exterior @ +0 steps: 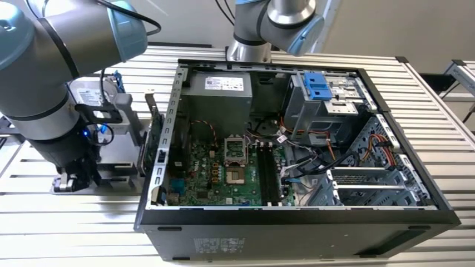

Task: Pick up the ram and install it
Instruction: 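Pick up the ram and move it above insertion slot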

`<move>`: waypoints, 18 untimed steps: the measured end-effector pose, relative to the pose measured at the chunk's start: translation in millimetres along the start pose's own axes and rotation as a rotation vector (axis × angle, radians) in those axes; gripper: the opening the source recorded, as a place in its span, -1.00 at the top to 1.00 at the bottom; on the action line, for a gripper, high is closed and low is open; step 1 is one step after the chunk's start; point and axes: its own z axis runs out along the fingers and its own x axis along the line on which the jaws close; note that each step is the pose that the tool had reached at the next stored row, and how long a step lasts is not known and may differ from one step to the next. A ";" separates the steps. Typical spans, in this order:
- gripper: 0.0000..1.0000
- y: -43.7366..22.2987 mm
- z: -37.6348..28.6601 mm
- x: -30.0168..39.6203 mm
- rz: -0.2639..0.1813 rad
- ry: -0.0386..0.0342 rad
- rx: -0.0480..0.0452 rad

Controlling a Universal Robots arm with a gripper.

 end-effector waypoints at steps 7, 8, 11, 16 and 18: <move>1.00 0.0 0.0 0.0 0.000 0.0000 -0.0002; 1.00 0.0 0.0 0.0 0.000 0.0000 -0.0002; 1.00 0.0 0.0 0.0 0.000 0.0000 -0.0003; 1.00 0.0 0.1 0.0 0.000 0.0000 -0.0010; 1.00 0.0 0.1 0.0 0.000 0.0000 -0.0011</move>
